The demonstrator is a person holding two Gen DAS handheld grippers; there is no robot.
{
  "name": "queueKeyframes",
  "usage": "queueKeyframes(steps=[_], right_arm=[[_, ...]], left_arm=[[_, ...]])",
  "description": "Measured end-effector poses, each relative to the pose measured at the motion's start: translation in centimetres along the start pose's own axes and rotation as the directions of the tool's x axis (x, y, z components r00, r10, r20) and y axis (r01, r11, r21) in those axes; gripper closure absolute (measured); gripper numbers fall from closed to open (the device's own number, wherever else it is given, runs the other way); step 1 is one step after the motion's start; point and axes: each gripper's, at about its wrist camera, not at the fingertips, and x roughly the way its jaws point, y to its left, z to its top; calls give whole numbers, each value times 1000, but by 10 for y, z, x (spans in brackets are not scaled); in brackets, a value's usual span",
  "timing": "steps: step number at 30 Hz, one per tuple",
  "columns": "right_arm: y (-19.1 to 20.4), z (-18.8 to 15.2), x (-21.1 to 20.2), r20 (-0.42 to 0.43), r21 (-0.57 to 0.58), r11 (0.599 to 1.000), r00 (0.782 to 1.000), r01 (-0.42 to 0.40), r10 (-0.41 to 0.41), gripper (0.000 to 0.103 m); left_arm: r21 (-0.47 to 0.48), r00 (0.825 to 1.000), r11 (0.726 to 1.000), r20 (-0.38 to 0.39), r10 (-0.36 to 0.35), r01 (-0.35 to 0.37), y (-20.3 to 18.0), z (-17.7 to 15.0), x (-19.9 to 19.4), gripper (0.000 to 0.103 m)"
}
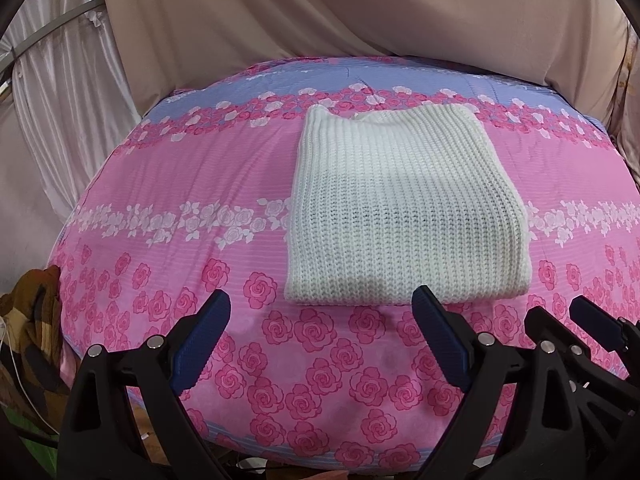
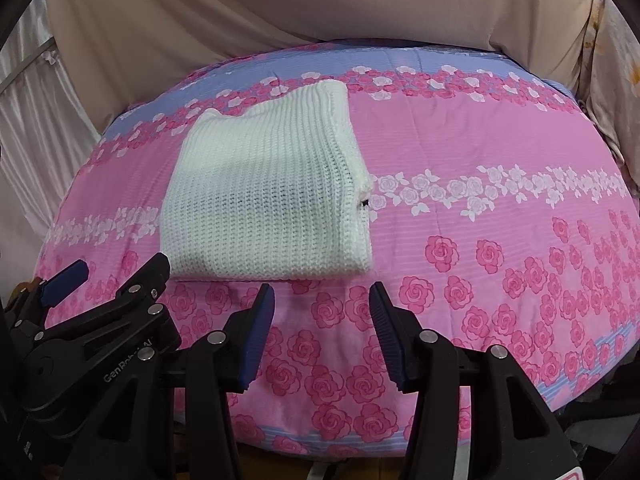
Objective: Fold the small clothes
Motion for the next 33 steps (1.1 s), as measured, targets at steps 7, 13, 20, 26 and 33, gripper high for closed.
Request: queueKeyframes(steps=[7,13,20,26,33], right_arm=[[3,2,1,-2,-6,1000,1000,2,-2,54],[6,2,3,-4,-10,1000,1000,7,-7,54],[8,2,4,-2,-14,1000,1000,21,-21,54],[10,2,5,-6,-21,999,1000,25,-25,54],[12,2,6,-7,-25,999,1000,28,-28,54]], left_arm=[[-4,1000,1000,-3,6,-6,0,0,1,13],[-20,1000,1000,-14,11,-11,2,0,5,14],[-30,1000,999,-14,22,-23,2,-1,5,14],[-39,999,999,-25,22,-23,2,-1,7,14],[-39,999,999,-24,25,-26,3,-2,8,14]])
